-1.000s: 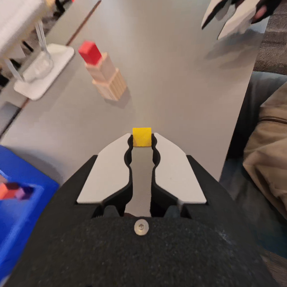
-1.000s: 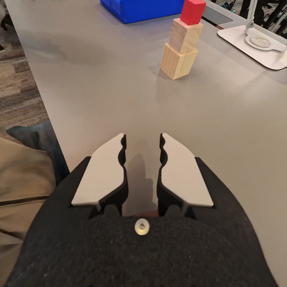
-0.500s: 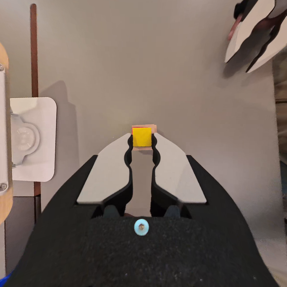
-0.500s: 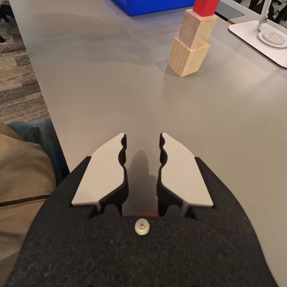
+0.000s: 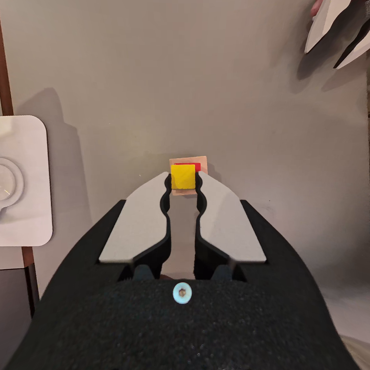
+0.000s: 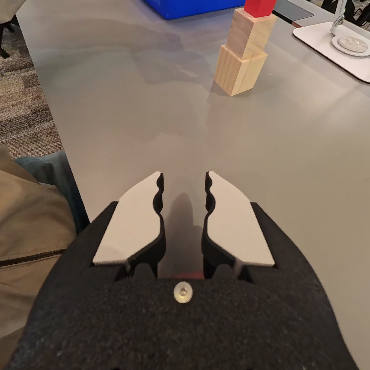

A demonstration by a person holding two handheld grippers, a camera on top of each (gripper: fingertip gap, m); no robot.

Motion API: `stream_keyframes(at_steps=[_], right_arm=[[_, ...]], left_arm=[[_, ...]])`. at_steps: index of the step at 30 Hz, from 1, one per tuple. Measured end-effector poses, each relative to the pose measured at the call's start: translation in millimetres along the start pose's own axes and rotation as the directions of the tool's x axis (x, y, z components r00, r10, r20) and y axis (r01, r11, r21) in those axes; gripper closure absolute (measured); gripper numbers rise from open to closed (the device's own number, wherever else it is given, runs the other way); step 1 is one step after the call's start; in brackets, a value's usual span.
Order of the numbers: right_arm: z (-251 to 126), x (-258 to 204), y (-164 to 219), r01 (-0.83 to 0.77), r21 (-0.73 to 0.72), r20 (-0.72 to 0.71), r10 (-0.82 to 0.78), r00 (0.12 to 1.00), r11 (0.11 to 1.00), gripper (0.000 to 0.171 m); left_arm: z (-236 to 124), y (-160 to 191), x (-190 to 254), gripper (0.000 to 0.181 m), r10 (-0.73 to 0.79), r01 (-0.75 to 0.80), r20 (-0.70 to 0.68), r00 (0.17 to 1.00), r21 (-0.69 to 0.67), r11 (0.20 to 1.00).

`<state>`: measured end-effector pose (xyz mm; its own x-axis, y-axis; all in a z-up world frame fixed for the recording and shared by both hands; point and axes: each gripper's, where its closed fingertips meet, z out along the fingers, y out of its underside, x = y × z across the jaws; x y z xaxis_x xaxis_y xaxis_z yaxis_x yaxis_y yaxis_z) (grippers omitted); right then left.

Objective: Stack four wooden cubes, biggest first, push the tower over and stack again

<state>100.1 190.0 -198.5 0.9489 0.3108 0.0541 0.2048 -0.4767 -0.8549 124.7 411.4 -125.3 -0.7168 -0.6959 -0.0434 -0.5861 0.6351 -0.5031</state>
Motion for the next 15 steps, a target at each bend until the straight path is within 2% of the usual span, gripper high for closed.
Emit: stream_keyframes(at_steps=[9,15], right_arm=[[0.2,0.0,1.8,-0.002,-0.009,0.007,0.002,1.000,1.000,0.132],[0.1,1.0,1.5,-0.011,-0.006,0.011,0.011,1.000,1.000,0.133]], left_arm=[[1.8,-1.3,2.8,0.159,-0.006,0.007,-0.020,1.000,0.016,1.000],[2.2,1.5,5.1,0.128,-0.024,0.024,0.001,1.000,0.012,1.000]])
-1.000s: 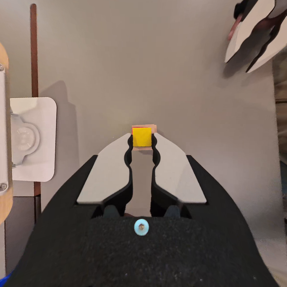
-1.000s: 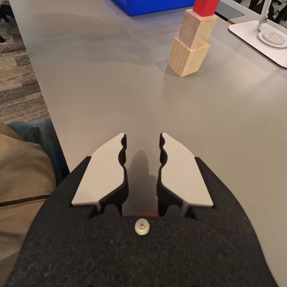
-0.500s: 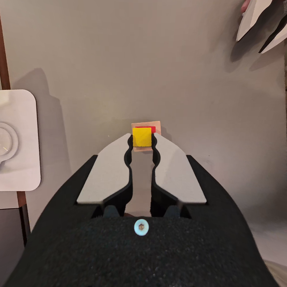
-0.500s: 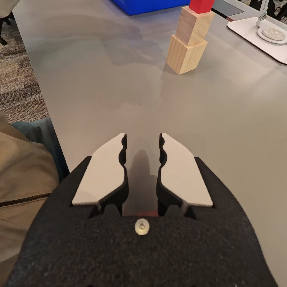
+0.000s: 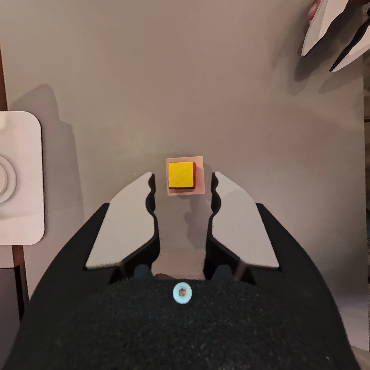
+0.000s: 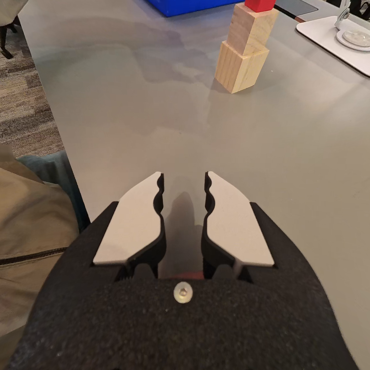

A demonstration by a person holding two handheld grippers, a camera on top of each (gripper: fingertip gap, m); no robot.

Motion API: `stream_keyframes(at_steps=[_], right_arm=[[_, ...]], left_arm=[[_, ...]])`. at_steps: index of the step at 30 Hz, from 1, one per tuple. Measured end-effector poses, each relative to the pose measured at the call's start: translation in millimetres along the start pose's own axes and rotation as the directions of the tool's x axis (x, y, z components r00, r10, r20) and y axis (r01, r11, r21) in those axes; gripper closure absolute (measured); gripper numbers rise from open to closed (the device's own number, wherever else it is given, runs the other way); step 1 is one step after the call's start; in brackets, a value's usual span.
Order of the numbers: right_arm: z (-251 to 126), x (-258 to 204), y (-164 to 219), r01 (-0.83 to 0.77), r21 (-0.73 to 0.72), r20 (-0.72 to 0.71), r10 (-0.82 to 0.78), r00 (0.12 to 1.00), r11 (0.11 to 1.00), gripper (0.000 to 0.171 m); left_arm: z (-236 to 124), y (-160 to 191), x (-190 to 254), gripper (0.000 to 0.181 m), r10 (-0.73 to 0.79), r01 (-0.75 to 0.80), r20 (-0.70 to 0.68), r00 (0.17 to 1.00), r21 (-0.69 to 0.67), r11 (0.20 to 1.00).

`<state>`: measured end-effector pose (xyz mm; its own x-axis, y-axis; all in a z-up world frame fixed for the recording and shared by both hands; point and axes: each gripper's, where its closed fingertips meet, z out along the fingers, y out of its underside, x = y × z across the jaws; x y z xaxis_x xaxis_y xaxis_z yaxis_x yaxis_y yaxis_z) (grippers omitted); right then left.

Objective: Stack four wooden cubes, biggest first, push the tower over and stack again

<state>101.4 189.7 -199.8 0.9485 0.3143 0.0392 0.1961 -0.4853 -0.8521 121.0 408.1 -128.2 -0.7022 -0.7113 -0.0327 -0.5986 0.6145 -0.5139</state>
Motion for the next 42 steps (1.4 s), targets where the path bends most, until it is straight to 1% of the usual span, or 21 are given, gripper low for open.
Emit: stream_keyframes(at_steps=[2,4,7,9,11,14,15,18,21,25,27,29,31,32,38,42], right_arm=[[-0.5,1.6,-0.7,0.000,-0.001,-0.009,0.000,1.000,1.000,0.133],[-1.9,3.1,-2.8,-0.002,0.003,-0.017,0.002,1.000,1.000,0.133],[-5.5,6.8,-8.0,-0.008,0.016,-0.036,0.008,0.999,1.000,0.132],[-7.8,10.4,-11.4,-0.014,0.022,-0.051,0.015,0.999,1.000,0.132],[-9.6,14.8,-13.8,-0.024,0.021,-0.072,0.025,0.997,0.999,0.132],[-11.4,20.2,-20.2,-0.051,0.037,-0.097,0.054,0.994,0.998,0.132],[-11.1,21.3,-22.5,-0.062,0.043,-0.101,0.066,0.993,0.997,0.131],[-9.3,26.2,-29.1,-0.074,0.048,-0.131,0.079,0.988,0.996,0.131],[-5.0,33.2,-33.5,-0.098,0.048,-0.168,0.104,0.980,0.994,0.129],[4.6,38.5,-34.4,-0.142,0.052,-0.190,0.149,0.970,0.989,0.128],[10.7,36.7,-33.1,-0.154,0.046,-0.180,0.160,0.970,0.987,0.128],[16.3,33.4,-30.0,-0.162,0.038,-0.172,0.166,0.971,0.986,0.128],[21.7,28.3,-25.2,-0.160,0.020,-0.159,0.161,0.974,0.987,0.128],[24.1,26.3,-22.9,-0.156,0.010,-0.156,0.155,0.975,0.988,0.128],[32.1,20.4,-17.8,-0.151,-0.011,-0.140,0.148,0.979,0.988,0.130],[34.5,21.9,-17.4,-0.155,-0.014,-0.135,0.152,0.979,0.988,0.131]], left_arm=[[-7.9,-4.3,1.3,0.125,-0.004,0.004,0.026,1.000,0.025,1.000],[-23.5,-14.0,3.9,0.125,-0.003,-0.004,0.083,0.997,0.088,0.996],[-55.3,-29.7,9.8,0.126,-0.045,-0.007,0.239,0.970,0.211,0.977],[-77.2,-31.0,10.4,0.124,-0.123,0.011,0.406,0.906,0.268,0.963],[-93.8,-24.5,19.4,0.123,-0.232,0.054,0.531,0.815,0.328,0.943],[-100.9,-6.3,48.2,0.123,-0.394,0.125,0.624,0.675,0.430,0.894],[-96.4,-0.5,62.1,0.123,-0.435,0.142,0.623,0.650,0.463,0.875],[-83.8,23.7,95.7,0.124,-0.569,0.208,0.628,0.531,0.555,0.806],[-69.7,49.5,123.9,0.126,-0.713,0.280,0.568,0.412,0.666,0.692],[-39.6,80.2,151.6,0.140,-0.830,0.346,0.463,0.311,0.758,0.553],[-21.2,90.5,162.5,0.152,-0.845,0.381,0.440,0.304,0.757,0.531],[-14.0,103.3,168.0,0.153,-0.867,0.400,0.429,0.254,0.769,0.498],[-8.8,102.9,170.9,0.159,-0.883,0.422,0.382,0.271,0.778,0.466],[-7.1,101.8,170.4,0.159,-0.885,0.430,0.371,0.282,0.776,0.462],[-3.6,103.3,169.7,0.160,-0.873,0.438,0.394,0.289,0.756,0.486],[-2.8,102.4,169.9,0.160,-0.873,0.441,0.384,0.302,0.755,0.485]])
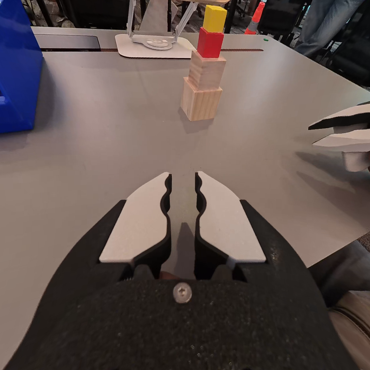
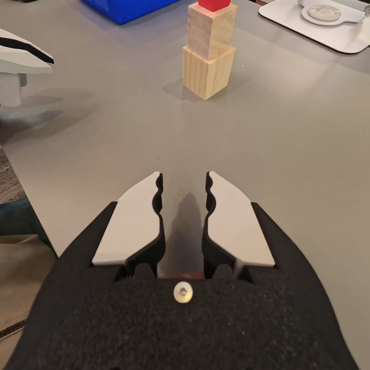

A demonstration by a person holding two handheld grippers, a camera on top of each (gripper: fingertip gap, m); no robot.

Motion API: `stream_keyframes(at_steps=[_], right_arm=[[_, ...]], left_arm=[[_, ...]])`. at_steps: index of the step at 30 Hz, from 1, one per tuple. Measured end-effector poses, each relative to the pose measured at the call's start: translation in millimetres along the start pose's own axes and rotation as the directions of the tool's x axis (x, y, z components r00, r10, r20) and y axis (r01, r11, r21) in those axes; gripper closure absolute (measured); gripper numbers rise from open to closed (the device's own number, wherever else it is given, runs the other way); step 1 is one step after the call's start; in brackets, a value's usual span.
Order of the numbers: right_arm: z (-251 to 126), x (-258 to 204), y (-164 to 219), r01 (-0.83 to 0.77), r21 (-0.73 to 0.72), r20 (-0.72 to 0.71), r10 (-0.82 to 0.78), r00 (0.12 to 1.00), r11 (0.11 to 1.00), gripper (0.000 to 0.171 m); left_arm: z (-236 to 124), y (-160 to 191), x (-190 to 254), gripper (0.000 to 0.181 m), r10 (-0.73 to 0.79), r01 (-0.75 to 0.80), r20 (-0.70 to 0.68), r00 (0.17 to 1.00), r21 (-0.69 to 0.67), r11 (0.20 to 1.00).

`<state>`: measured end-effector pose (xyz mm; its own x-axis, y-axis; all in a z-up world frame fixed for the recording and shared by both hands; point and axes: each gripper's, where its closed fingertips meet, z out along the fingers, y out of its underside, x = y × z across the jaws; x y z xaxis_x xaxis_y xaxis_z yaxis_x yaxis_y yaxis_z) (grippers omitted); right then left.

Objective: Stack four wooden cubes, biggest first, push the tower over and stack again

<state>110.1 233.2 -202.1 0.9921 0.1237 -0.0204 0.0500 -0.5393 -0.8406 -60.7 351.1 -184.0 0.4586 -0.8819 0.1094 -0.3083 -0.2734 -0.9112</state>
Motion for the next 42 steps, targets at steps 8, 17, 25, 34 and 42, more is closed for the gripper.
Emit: stream_keyframes(at_steps=[8,17,25,34,42], right_arm=[[12.3,-0.9,-17.7,0.068,0.000,0.037,-0.068,0.997,0.998,0.162],[71.1,-16.2,-69.2,0.200,-0.028,0.167,-0.192,0.967,0.979,0.171],[102.1,-6.8,-76.3,0.293,-0.087,0.108,-0.284,0.953,0.952,0.171],[43.5,109.2,-10.9,0.327,-0.261,0.123,-0.304,0.945,0.908,0.171],[104.9,108.3,-27.5,0.362,-0.275,0.260,-0.294,0.920,0.890,0.171]], left_arm=[[-5.3,-10.1,0.5,0.156,0.030,-0.030,0.001,1.000,0.017,0.999],[-3.5,-23.9,-7.1,0.154,0.133,-0.134,0.011,0.991,0.031,0.991],[-8.4,-23.1,-9.6,0.152,0.128,-0.128,0.013,0.992,0.047,0.991],[-14.8,-16.3,-22.3,0.151,0.143,-0.143,0.025,0.989,0.031,0.989],[-18.6,-20.1,-29.4,0.150,0.148,-0.151,0.051,0.988,0.039,0.988]])
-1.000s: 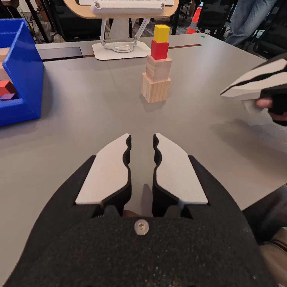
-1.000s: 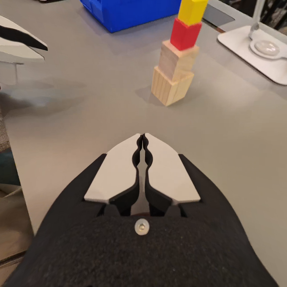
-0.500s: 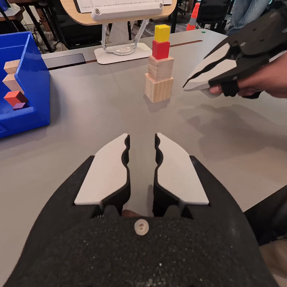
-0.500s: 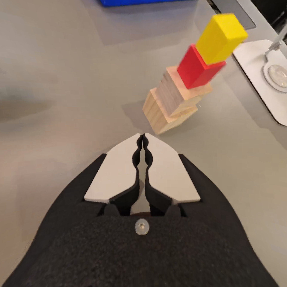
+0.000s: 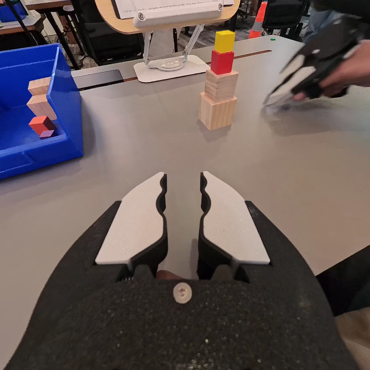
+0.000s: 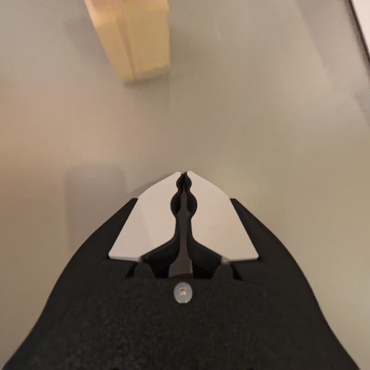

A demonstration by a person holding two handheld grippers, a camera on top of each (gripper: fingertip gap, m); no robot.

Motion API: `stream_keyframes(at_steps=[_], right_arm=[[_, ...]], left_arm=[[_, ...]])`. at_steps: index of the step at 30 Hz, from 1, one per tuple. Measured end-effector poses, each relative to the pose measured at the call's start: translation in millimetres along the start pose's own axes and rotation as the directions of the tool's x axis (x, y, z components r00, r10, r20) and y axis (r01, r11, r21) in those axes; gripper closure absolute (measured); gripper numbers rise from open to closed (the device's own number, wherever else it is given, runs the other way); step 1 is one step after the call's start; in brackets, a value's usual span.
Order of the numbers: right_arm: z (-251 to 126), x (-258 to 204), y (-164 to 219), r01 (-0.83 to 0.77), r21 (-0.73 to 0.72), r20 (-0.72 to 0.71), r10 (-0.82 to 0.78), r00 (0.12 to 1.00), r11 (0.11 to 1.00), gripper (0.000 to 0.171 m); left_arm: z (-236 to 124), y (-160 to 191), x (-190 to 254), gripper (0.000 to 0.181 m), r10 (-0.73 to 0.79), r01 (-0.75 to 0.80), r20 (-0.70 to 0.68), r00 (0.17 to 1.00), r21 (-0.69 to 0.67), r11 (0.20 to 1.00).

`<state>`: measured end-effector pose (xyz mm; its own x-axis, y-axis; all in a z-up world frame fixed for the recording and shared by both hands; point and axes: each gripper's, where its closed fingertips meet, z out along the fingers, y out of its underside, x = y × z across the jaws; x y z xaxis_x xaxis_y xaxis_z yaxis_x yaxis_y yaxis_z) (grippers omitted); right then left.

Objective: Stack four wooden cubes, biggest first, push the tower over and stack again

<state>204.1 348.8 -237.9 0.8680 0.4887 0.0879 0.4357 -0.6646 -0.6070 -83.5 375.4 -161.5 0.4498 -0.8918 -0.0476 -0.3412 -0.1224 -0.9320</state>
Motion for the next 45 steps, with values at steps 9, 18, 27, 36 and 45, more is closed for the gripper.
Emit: stream_keyframes(at_steps=[9,18,27,36,45], right_arm=[[15.3,-24.5,-107.2,0.026,0.159,0.022,-0.030,0.999,0.987,0.171],[-60.5,-75.7,-27.8,-0.074,0.218,-0.062,0.089,0.994,0.973,0.171],[-77.4,-137.4,-8.6,-0.227,0.380,-0.063,0.270,0.961,0.897,0.139],[-90.9,-134.6,2.5,-0.314,0.518,-0.175,0.458,0.872,0.796,0.102],[-88.9,-143.6,-0.2,-0.320,0.508,-0.129,0.437,0.890,0.800,0.101]], left_arm=[[-7.1,8.5,-9.1,0.150,0.049,-0.049,0.066,0.997,-0.008,0.999],[-11.1,26.8,-23.2,0.130,-0.015,0.019,0.099,0.995,-0.033,0.999],[-5.2,17.8,-6.7,0.122,-0.001,0.002,0.147,0.989,-0.001,1.000],[3.7,15.2,3.1,0.121,-0.054,0.052,0.194,0.980,0.016,0.999],[4.5,10.3,-0.6,0.121,-0.092,0.089,0.243,0.966,0.022,0.996]])
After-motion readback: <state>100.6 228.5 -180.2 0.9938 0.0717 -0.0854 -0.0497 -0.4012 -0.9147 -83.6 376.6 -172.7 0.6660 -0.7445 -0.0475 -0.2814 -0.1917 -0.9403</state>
